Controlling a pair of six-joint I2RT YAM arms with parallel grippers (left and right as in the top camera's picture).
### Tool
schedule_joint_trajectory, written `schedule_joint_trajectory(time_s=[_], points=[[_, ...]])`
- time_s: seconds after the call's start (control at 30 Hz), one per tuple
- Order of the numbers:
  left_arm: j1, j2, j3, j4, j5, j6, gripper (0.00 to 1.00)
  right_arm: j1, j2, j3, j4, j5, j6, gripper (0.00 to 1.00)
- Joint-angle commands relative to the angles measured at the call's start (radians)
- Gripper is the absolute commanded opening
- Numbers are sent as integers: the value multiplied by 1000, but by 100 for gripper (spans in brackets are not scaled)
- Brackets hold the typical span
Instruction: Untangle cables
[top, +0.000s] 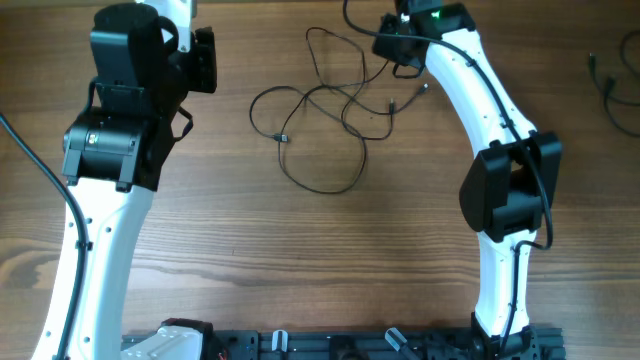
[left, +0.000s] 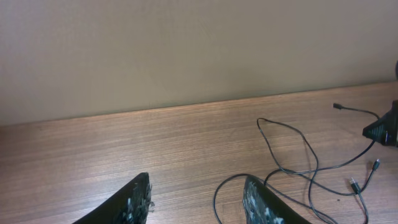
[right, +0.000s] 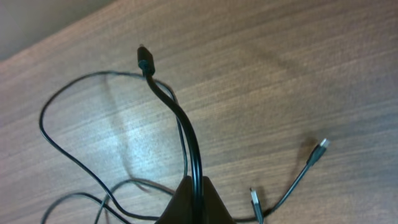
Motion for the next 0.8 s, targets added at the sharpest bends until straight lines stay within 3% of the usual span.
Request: schedule_joint_trajectory(time_s=[0.0,0.77], points=[[8,5,-5,3,-9,11,49,11,43,2,-20,17,11,4],[8,5,-5,3,-9,11,50,71,183,2,59,21,-51,5]])
